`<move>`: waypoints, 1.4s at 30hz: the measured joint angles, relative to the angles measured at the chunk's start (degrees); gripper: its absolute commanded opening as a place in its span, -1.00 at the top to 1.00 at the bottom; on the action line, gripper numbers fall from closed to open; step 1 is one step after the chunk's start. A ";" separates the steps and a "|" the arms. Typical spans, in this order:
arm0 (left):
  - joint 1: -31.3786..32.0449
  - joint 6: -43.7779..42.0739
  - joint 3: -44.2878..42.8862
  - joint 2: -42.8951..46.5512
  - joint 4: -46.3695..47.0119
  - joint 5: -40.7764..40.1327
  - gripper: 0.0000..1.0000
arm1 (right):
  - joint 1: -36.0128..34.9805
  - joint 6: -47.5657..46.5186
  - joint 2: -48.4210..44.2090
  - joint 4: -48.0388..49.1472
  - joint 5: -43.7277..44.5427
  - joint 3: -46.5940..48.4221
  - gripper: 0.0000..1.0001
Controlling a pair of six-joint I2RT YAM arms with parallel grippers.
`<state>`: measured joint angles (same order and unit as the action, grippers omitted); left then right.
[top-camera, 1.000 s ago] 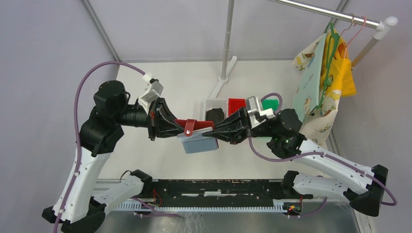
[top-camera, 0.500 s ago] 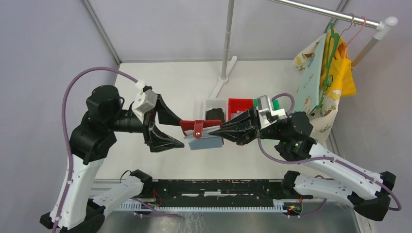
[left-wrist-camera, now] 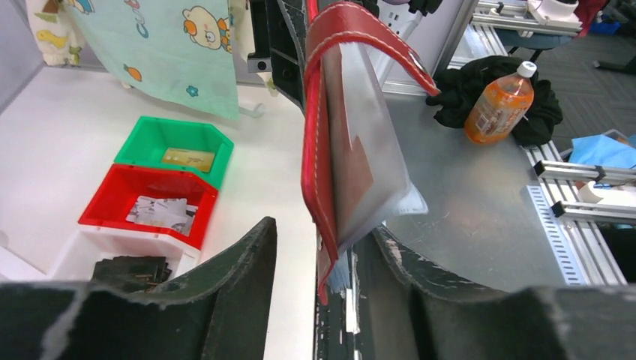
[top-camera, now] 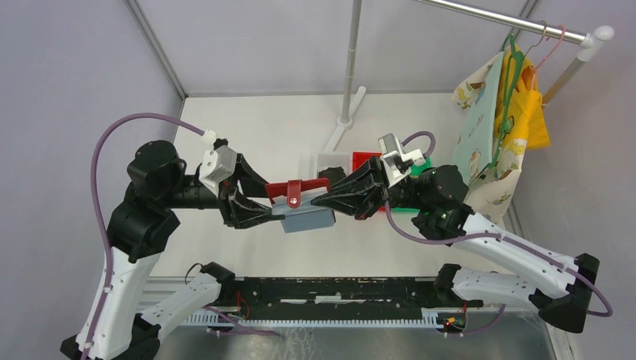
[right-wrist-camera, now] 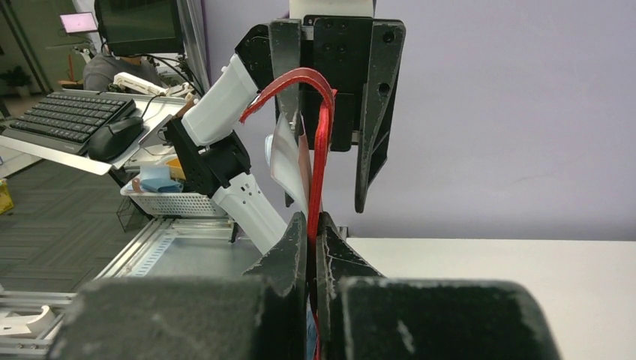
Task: Take the credit cards out of the card holder
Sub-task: Open the card holder.
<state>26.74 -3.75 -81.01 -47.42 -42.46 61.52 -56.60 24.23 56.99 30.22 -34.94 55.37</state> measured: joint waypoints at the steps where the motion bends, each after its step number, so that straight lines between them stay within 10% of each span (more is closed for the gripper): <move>1: 0.00 0.98 0.55 -0.22 0.92 0.00 0.18 | 0.00 0.48 0.48 0.26 0.02 0.00 1.00; 7: 0.00 3.96 2.38 -0.59 3.61 -0.98 0.67 | 0.04 2.64 2.14 2.51 0.11 0.00 0.99; 12: 0.00 7.43 2.73 -0.42 6.45 -2.47 0.96 | 0.17 3.85 2.73 4.13 0.50 0.00 0.03; 17: 0.00 11.93 3.21 -0.61 9.77 -4.02 0.97 | 0.20 3.28 1.38 5.53 -0.24 -1.44 -0.36; 42: 0.00 25.29 -1.88 -4.61 16.02 5.51 0.96 | 0.24 -18.03 -8.94 -13.60 -2.27 -7.74 -0.17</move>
<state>26.74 21.54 -82.89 -52.03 -26.44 67.02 -56.36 6.20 48.05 16.62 -37.21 47.64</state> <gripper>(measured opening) 0.047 0.598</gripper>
